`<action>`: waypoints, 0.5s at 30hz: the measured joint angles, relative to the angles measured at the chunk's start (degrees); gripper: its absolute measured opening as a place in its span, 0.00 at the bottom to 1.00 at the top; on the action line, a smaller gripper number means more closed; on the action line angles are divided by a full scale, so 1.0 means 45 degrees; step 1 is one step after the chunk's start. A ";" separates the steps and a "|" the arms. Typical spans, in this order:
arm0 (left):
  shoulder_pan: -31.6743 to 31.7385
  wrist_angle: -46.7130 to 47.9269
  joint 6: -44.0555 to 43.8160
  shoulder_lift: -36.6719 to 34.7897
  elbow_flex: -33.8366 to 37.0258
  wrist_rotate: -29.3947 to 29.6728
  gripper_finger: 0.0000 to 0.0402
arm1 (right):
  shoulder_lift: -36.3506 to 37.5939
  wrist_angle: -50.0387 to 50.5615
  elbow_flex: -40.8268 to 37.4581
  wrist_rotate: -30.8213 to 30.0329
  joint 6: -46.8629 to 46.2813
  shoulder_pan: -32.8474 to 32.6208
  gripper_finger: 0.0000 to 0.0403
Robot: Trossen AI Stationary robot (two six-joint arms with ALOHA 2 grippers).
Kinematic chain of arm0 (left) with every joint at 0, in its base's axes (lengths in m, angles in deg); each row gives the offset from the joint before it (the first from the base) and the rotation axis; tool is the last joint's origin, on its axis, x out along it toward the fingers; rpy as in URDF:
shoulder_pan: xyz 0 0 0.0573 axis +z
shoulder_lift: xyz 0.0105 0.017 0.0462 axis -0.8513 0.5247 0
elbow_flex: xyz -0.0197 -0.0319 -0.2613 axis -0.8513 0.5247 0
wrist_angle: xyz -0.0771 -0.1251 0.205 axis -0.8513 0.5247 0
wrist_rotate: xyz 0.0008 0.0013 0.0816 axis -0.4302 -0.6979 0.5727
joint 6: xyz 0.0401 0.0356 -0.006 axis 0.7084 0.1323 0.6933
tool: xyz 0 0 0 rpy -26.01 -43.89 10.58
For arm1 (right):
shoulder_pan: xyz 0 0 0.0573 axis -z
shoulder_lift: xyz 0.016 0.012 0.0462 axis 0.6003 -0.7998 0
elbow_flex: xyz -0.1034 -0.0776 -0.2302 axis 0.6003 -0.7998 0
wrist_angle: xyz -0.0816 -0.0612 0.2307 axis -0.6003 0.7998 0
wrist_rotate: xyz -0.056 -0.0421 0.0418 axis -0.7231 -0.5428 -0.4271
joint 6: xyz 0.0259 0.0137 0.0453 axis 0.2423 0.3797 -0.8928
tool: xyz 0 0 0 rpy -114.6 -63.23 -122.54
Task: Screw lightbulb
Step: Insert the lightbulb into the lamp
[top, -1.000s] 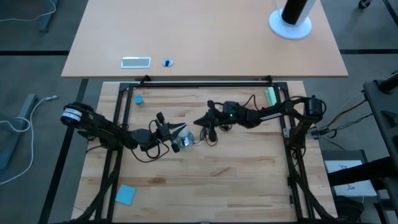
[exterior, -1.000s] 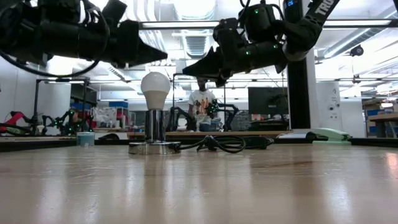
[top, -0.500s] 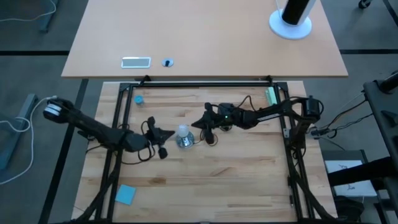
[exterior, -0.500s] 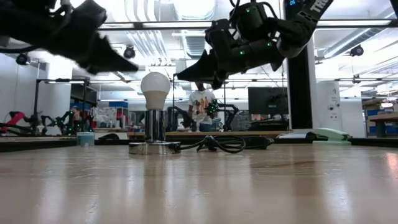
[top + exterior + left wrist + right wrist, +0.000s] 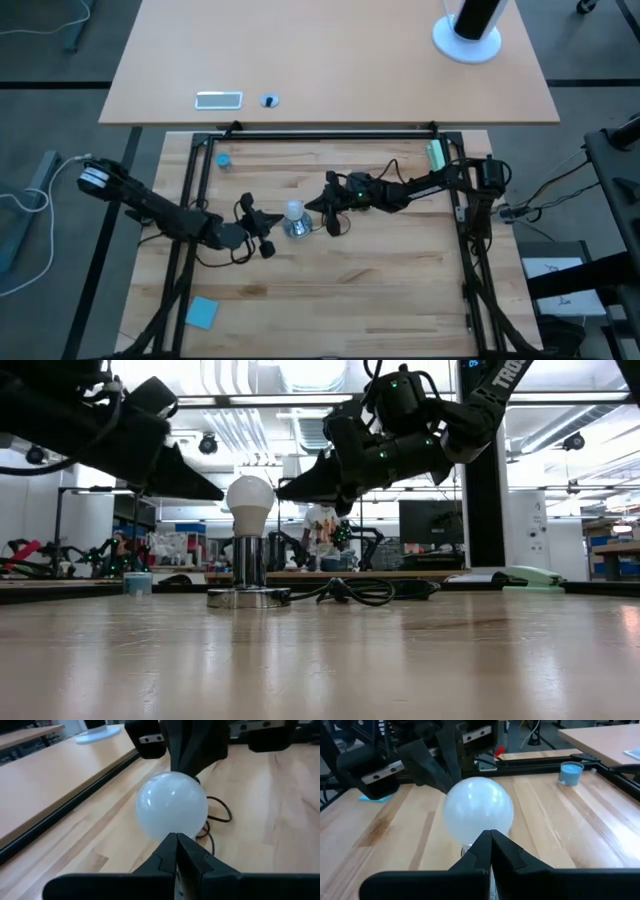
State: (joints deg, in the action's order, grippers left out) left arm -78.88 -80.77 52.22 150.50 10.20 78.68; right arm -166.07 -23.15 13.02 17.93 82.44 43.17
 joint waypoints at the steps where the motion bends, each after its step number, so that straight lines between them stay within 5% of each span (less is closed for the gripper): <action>1: 0.0004 -0.0098 0.0018 0.0132 -0.0005 0.0030 0.00 | -0.0016 -0.0022 0.0000 0.0000 0.0005 -0.0030 0.00; 12: 0.0005 -0.0219 -0.0440 0.0389 -0.0005 0.0261 0.00 | -0.0016 0.0043 0.0000 -0.0036 0.0284 -0.0580 0.00; 15: -0.0141 0.0085 -0.0454 0.0106 -0.0005 0.0222 0.00 | 0.0102 0.0629 -0.0007 -0.1076 0.0373 -0.0610 0.00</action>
State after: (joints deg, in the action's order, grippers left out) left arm -79.52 -80.38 50.18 150.98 10.17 79.68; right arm -165.61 -20.32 13.00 13.08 84.12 40.42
